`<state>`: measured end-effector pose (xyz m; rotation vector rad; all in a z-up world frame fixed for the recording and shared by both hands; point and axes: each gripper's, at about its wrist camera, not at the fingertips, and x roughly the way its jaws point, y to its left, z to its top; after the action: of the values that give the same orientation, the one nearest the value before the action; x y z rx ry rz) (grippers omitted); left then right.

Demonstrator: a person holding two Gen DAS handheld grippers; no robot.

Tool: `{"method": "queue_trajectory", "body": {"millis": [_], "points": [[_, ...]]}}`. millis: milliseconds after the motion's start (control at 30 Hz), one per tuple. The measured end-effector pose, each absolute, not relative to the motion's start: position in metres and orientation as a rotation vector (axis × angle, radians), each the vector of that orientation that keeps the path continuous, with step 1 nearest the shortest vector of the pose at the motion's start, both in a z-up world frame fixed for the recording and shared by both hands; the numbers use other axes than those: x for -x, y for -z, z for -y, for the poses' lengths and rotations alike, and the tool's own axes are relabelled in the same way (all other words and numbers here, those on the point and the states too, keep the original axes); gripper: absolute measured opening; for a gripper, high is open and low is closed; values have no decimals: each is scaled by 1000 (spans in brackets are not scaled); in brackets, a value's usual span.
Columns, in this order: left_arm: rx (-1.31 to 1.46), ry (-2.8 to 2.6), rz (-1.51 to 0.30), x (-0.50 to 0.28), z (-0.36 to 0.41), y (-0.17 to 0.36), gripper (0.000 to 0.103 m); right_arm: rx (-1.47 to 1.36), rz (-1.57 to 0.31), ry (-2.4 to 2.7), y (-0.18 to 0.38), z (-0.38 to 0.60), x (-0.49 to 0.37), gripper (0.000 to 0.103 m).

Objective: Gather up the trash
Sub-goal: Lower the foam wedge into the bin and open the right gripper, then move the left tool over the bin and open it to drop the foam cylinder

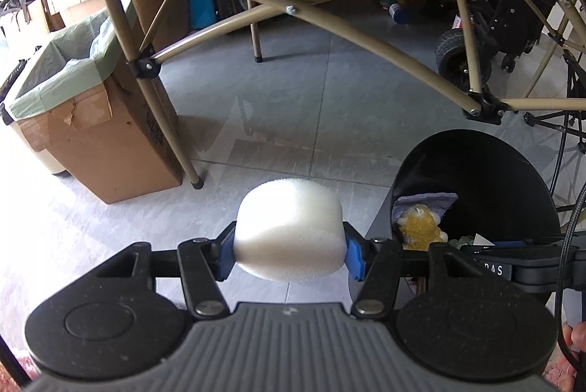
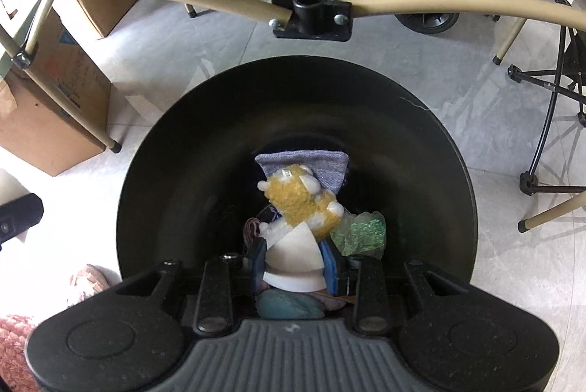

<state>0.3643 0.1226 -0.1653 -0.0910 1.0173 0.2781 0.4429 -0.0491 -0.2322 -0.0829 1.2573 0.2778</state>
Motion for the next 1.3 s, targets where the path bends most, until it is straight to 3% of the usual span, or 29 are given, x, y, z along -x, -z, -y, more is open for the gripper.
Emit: {"method": "queue_trajectory", "body": {"millis": [133,233,267,300,333,1300], "points": [[98,-281,-1024,-363,-127,168,57,85,-1264,-288,232,46,-442,35],[102,-282,-1027,-361,-129,168,57,85,-1268,-292,231,45,-442,45],[104,-282,-1028,-361,-129,168,57,87,-1270,-289,231,44,-442,68],[105,-283,-1028,-361,-130,168,57,88,-1273,-281,231,44,-443,100],[105,-283,-1028,-360,-130,168,57,90,-1273,-271,232,44,-444,103],[94,-222,-992,-355,-100,146,57,53,-1182,-234,198,71,-434,103]]}}
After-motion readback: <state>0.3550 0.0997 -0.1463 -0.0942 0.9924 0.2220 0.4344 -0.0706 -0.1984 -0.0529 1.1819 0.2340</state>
